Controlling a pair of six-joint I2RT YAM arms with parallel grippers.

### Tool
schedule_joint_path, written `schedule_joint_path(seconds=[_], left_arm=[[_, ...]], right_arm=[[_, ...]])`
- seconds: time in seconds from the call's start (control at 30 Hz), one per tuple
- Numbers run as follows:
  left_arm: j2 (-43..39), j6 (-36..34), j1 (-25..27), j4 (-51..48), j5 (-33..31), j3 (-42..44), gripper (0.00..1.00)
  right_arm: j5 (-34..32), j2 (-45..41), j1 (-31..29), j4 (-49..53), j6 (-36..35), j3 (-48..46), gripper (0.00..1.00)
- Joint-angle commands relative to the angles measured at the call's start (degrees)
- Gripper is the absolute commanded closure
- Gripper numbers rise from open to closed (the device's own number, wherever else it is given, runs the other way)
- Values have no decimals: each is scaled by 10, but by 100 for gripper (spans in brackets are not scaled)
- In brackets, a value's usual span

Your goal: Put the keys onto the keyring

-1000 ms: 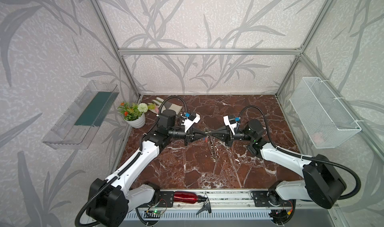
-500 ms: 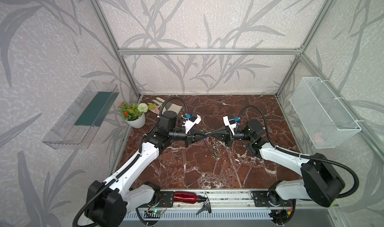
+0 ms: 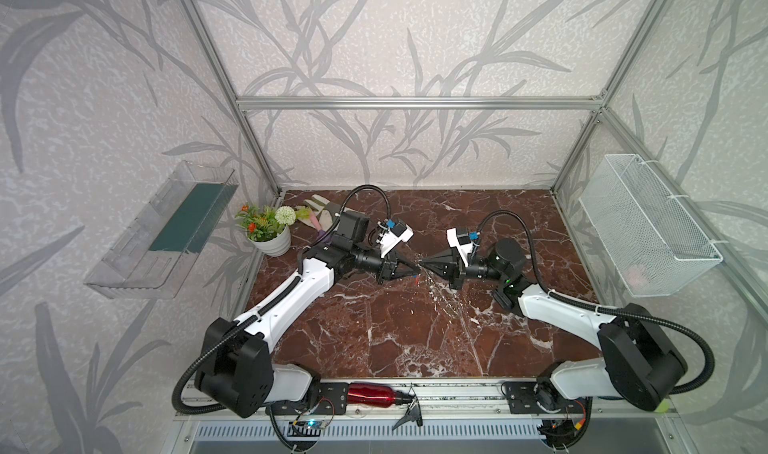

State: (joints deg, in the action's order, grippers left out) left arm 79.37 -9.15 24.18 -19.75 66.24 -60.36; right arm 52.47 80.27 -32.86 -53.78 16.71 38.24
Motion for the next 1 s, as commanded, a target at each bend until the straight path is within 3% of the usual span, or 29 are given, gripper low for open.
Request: schedule_joint_path(seconds=[0.0,0.23,0.33,0.5,0.73,0.87,0.97], left_arm=[[39,14,18,12,-27,-20,100],[71,43,14,32,-7,-41,97],[61,64,6,61,-22,-28,80],[4,115,-18,111,-86,22,61],[-131,122,-44,97,-216,99,35],[-218,97,-45,82,-229,138,33],[-268,88,-39,111,-187,160,44]], right_arm=[[17,-4,-24,-98,12,18,100],[16,0,-23,-105,14,15,100],[14,-1,-23,-98,9,14,100],[11,-1,-20,-88,1,12,100],[12,0,-8,-105,17,3,100],[13,4,-7,-109,22,4,100],[13,6,-7,-111,25,5,100]])
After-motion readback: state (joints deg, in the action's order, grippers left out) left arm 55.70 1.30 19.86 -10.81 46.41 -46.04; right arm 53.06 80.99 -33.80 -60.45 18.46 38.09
